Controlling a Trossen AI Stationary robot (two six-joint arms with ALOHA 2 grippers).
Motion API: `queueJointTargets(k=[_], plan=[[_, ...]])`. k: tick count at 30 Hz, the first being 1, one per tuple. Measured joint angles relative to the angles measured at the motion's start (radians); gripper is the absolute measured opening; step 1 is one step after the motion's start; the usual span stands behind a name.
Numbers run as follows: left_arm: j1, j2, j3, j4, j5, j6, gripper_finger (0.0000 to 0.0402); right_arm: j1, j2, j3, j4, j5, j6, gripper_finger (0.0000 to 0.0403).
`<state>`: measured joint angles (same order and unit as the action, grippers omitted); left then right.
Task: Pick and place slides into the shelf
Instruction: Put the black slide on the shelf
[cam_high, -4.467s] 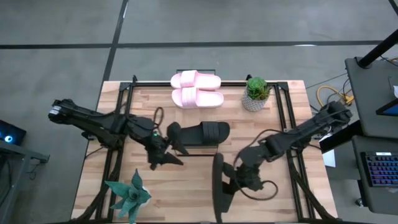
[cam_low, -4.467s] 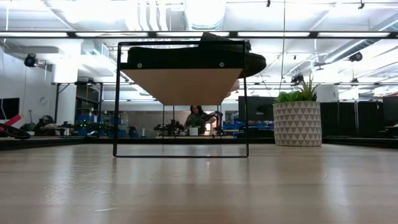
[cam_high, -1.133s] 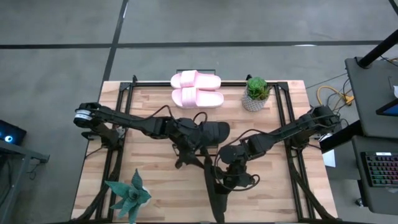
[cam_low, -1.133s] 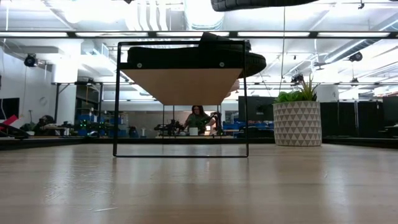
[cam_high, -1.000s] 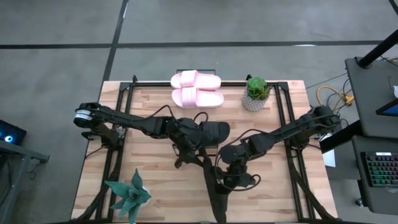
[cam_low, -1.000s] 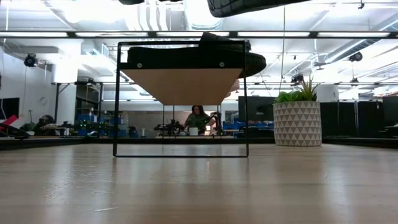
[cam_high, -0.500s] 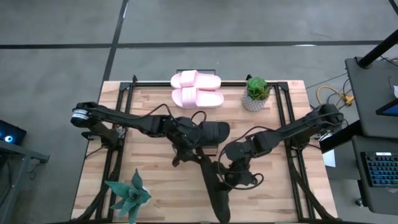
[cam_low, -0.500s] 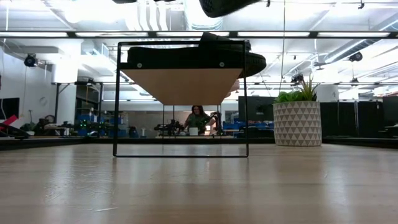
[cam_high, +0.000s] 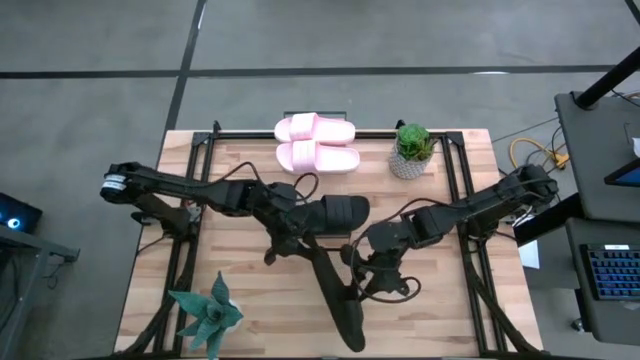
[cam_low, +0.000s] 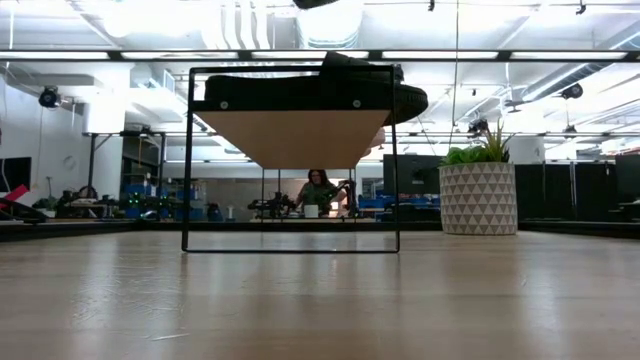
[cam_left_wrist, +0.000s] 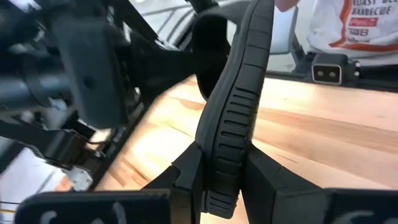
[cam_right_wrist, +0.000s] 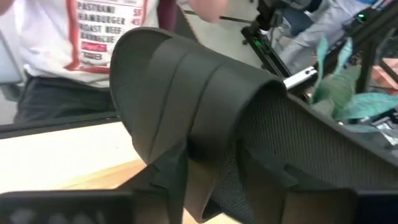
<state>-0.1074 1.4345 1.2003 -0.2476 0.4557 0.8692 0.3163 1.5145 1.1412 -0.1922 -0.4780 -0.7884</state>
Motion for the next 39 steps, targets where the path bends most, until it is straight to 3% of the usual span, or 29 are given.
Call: queueJointTargets(k=[4,10,18,24,30,34,39], plan=[[0.0,-0.034,-0.006,-0.026,-0.001,-0.001,0.0057,-0.001,-0.004,0.0,-0.006,0.037,0.006,0.0166],[0.0,-0.097,-0.027,-0.041,-0.056,-0.025,0.0053,0.0,-0.031,0.0,-0.015,0.187,0.072,0.0191],[0.0,-0.155,-0.028,-0.043,-0.095,-0.027,0.0053,0.0,-0.135,0.0,-0.033,0.229,0.127,0.0194],[0.001,-0.189,-0.029,-0.065,-0.133,-0.052,0.0051,0.001,-0.236,-0.002,-0.033,0.363,0.214,0.0189],[0.0,-0.197,-0.029,-0.077,-0.178,-0.052,0.0051,0.001,-0.284,-0.002,-0.04,0.423,0.24,0.0183],[0.0,-0.208,-0.029,-0.093,-0.277,-0.052,0.0048,0.002,-0.299,-0.002,-0.033,0.517,0.276,0.018],[0.001,-0.243,-0.03,-0.111,-0.323,-0.052,0.0048,0.025,-0.298,-0.002,-0.037,0.682,0.283,0.018]])
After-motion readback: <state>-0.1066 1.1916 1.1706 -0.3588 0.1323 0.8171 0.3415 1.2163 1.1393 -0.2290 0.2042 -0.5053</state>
